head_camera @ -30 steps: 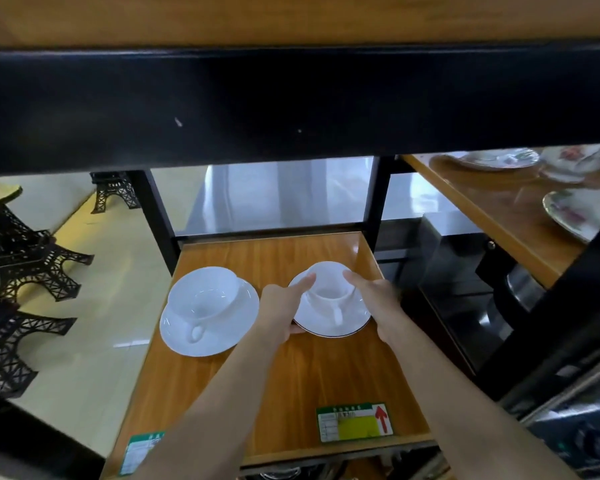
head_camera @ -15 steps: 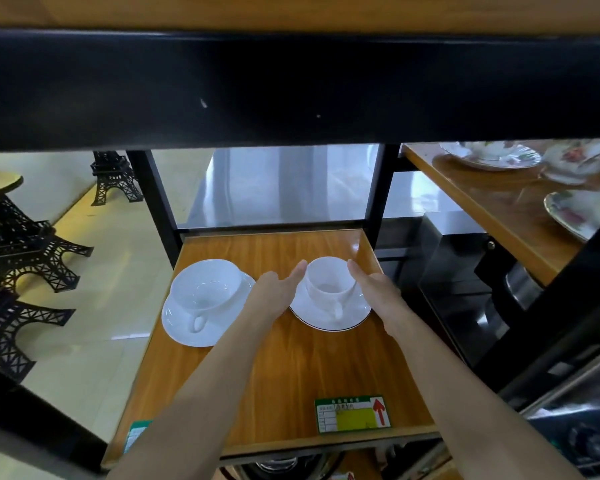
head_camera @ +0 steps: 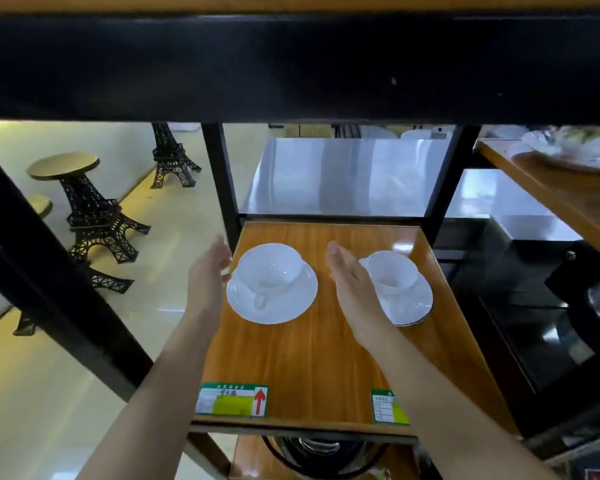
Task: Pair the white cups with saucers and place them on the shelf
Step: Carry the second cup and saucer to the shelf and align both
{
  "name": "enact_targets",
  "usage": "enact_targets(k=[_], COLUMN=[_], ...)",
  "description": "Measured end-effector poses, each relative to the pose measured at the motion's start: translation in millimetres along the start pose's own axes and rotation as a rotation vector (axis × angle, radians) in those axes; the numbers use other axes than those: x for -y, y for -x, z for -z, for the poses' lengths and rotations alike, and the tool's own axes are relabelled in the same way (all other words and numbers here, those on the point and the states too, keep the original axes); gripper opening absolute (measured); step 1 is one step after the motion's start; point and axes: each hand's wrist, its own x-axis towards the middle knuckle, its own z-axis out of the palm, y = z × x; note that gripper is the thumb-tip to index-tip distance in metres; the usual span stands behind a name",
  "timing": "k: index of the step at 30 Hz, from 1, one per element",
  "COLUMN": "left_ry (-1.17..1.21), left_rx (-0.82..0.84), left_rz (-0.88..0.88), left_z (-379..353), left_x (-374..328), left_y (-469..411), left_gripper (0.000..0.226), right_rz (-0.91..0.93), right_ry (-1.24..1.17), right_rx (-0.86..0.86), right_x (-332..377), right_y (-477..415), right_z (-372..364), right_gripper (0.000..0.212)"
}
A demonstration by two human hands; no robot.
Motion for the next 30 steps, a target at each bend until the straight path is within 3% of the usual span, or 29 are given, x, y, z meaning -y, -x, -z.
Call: enact_targets(k=[4, 30], left_ry=[-0.051, -0.172], left_rx=[0.106, 0.132], left_rz=[0.098, 0.037], left_z=[5.8, 4.3], left_x=[12.7, 27.1], left_y=[2.5, 7.1], left_gripper=[0.066, 0.058], right_rz=[-0.138, -0.144], right_ry=[-0.11, -0.132], right_rx=[0.099, 0.114], right_x=[-9.4, -20.2], right_y=[-4.3, -6.5], right_z=[-20.1, -28.2], right_gripper=[0.061, 0.057])
